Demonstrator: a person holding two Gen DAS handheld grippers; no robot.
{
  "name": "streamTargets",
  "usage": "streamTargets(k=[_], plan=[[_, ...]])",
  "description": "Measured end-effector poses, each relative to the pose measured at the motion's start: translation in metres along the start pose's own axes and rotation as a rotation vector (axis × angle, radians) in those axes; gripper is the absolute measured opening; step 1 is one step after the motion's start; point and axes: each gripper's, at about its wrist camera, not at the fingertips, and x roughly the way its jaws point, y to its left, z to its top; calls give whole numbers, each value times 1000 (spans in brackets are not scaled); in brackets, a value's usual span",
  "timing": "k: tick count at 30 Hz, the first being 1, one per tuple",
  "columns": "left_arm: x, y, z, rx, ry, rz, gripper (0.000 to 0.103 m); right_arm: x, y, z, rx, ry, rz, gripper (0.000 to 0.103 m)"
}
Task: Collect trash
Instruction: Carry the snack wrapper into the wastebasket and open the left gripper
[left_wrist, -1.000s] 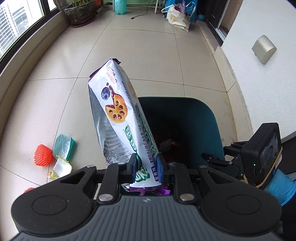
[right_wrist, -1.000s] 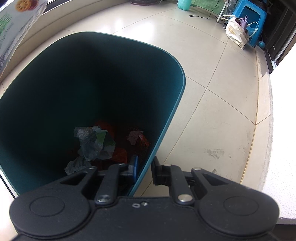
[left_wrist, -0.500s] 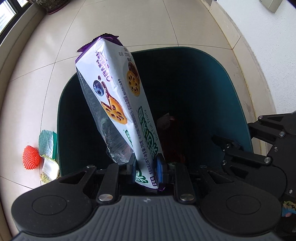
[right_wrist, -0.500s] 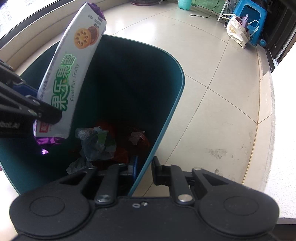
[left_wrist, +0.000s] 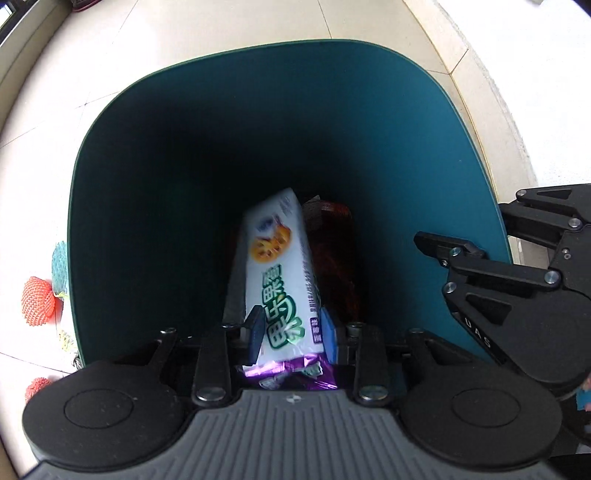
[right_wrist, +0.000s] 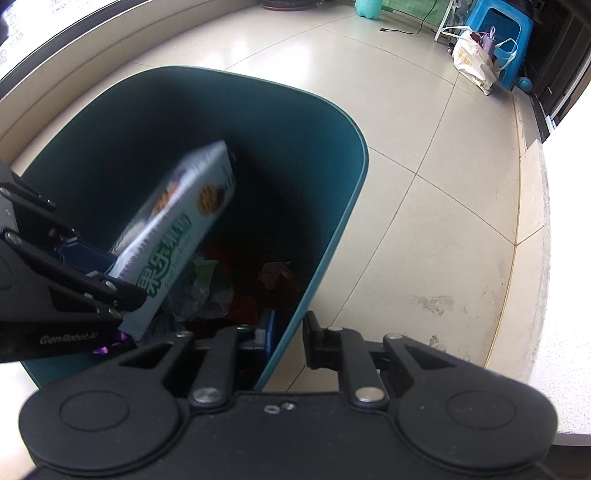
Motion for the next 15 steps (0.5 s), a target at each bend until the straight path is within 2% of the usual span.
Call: streamTargets(k=[1, 3, 4, 12, 13, 15], plan=[[-3, 2, -3, -6, -8, -9, 38, 0, 0, 0, 0, -1, 0, 15], [-13, 9, -7, -20, -39, -29, 59, 0, 0, 0, -2, -1, -1, 15], [-19, 10, -12, -21, -62, -36, 63, 0, 0, 0, -2, -1, -1, 15], [-68, 33, -41, -26, -158, -84, 65, 1, 1, 1, -7, 2, -7, 15], [-75, 39, -43, -32, -174, -93, 66, 1, 1, 1, -7, 3, -8, 15], [-87, 52, -48, -54, -204, -99, 74, 1, 1, 1, -7, 3, -9, 15]])
